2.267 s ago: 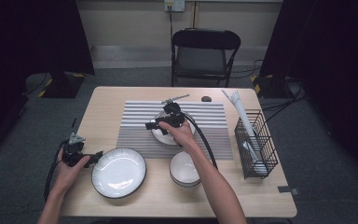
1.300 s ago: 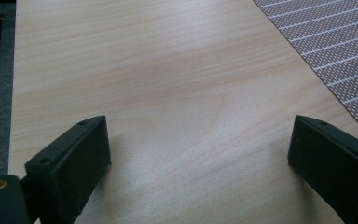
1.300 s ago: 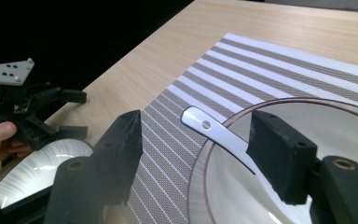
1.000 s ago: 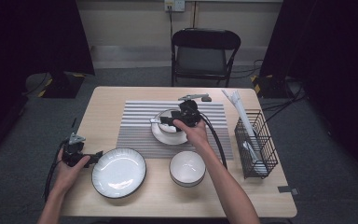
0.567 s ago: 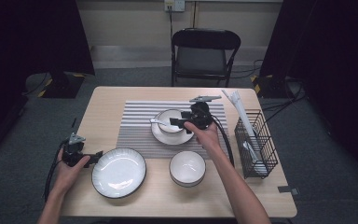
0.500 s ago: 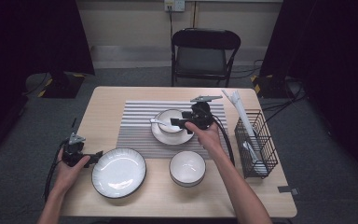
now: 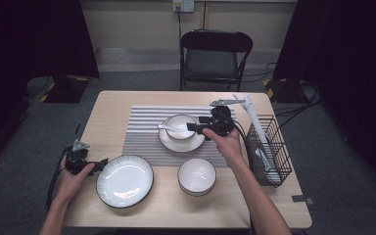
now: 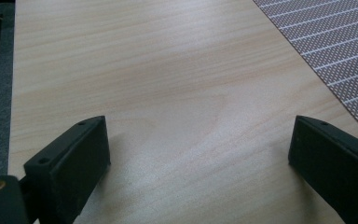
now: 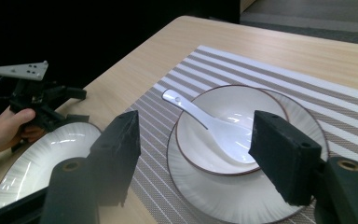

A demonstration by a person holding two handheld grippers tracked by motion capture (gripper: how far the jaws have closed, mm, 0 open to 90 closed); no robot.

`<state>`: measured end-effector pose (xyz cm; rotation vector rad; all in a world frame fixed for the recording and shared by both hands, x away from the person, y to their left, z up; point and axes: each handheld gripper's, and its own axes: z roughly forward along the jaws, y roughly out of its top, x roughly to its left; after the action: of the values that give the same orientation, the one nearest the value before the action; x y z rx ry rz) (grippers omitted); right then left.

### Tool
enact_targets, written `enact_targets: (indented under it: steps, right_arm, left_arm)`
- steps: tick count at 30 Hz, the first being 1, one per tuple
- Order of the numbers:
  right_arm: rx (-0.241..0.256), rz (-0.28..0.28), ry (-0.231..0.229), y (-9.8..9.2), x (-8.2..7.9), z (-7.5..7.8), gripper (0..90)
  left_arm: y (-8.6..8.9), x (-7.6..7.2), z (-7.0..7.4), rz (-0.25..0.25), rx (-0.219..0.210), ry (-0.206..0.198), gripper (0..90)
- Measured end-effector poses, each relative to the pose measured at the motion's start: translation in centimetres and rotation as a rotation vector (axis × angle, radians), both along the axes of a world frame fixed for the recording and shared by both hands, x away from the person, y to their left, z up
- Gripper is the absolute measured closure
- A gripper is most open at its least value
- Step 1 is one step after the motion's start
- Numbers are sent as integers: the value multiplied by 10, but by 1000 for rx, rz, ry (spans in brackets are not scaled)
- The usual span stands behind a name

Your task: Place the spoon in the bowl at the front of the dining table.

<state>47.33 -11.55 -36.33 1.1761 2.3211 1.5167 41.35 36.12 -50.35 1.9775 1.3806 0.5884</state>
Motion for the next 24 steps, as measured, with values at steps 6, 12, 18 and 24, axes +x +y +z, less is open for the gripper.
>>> enact_targets:
  steps: [6, 12, 18, 24]
  right_arm:
    - [-18, -34, -20, -6, -3, 5, 319]
    - [-25, -74, -43, -18, -9, 13, 315]
    - [-22, -114, -28, -37, -12, 17, 327]
    - [-2, -138, -29, -56, -18, 23, 395]
  left_arm:
    - [0, 0, 0, 0, 2, 1, 49]
    - [0, 0, 0, 2, -1, 0, 49]
    - [-1, -1, 0, 11, 0, 1, 50]
    - [-1, -1, 0, 11, 0, 1, 50]
